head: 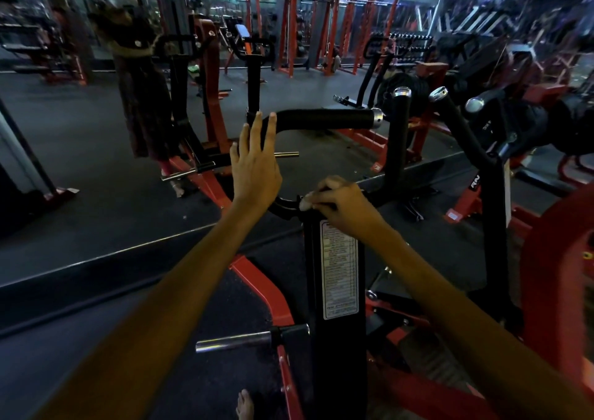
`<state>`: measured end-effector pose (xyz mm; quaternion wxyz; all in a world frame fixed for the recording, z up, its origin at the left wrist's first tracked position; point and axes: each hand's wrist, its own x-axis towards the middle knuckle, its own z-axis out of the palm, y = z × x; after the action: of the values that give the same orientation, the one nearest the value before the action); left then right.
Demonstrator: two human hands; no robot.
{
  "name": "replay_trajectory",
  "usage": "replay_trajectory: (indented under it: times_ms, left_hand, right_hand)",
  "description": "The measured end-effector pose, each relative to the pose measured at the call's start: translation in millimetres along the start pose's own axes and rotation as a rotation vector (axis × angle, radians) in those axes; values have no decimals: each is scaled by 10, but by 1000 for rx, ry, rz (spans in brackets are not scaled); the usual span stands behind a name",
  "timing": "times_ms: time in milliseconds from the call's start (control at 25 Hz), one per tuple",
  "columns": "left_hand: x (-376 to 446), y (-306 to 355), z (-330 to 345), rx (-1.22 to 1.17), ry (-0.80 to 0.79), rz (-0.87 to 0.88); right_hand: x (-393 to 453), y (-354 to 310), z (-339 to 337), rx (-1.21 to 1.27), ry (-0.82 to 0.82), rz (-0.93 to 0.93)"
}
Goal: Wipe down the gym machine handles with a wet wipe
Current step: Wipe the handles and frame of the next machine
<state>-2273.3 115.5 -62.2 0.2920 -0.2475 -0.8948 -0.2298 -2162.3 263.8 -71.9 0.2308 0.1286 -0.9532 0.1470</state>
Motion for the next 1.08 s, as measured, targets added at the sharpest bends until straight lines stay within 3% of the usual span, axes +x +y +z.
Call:
replay_trajectory:
  times_ms: [200, 440, 640, 840, 920, 1080]
  left_hand:
    - [-13, 4, 16, -80, 37, 23]
    - [-24, 10, -15, -91, 51, 31]
    - [-30, 10, -63, -13, 8, 32]
    - [-354, 239, 107, 102, -64, 192]
    - [-466, 226, 201, 106, -72, 259]
    - [-521, 181, 232, 137, 61, 304]
  right_hand:
    - [-320, 231, 59, -5, 316, 103]
    - [-446, 33, 273, 1, 286, -37]
    - [-565, 265, 181, 71, 455, 221]
    - [-289, 28, 200, 42, 323, 73]
    - [-300, 208, 65, 35, 320, 142]
    - [-320, 376, -137, 20, 301, 412]
